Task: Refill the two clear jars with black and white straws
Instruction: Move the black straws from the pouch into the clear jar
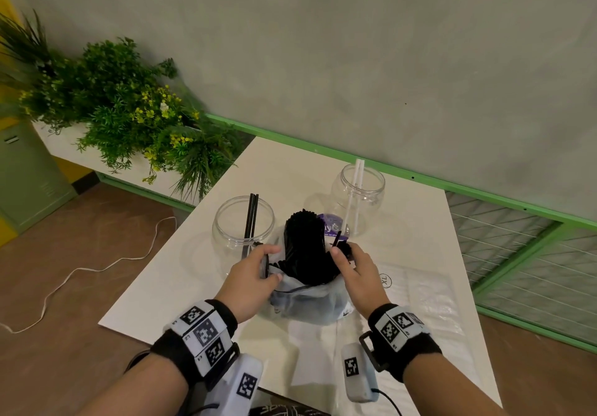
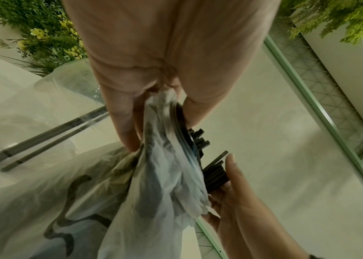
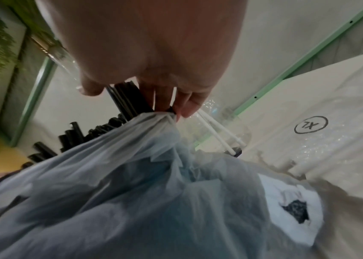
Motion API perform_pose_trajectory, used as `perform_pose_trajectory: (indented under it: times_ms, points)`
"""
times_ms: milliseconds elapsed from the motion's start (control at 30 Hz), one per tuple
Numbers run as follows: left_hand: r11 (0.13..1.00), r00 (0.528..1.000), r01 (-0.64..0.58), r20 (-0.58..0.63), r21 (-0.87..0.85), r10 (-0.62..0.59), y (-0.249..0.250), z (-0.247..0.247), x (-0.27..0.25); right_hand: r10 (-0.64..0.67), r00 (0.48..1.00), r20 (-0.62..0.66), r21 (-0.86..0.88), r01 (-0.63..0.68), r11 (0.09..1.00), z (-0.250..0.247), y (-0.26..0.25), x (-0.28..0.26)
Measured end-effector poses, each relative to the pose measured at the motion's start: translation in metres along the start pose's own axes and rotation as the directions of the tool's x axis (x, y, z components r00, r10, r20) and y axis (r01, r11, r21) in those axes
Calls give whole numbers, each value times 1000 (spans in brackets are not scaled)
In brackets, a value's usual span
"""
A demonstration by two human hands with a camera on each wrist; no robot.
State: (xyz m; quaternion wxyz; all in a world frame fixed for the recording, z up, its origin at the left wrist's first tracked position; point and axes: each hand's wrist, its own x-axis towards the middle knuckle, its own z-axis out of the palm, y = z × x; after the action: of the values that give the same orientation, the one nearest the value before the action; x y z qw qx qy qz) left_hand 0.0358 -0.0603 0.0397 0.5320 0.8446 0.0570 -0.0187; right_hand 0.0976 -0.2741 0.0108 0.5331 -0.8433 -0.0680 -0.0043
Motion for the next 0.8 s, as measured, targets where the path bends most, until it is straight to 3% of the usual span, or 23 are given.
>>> perform_pose_trajectory:
  times_ms: [133,367,467,633,800]
  points:
    - [1000,1000,3,14,-9,-3,0,0,0,-69,998,4,-231,68,971,1,4,-11]
    - [1000,1000,2,31,-12,-2,2,3,1,-113,994,-6,-344,104,933,3,-17,5]
    - [1000,999,-8,41,-9,9,2,3,3,-180,981,74,-388,194,901,2,-28,11]
    - [1000,999,-28,45,0,28,1,4,4,-206,927,312,-368,318,874,9,-51,24]
    - [999,1000,-1,4,-53,2,-3,0,6,-284,887,364,-332,408,851,22,-63,32]
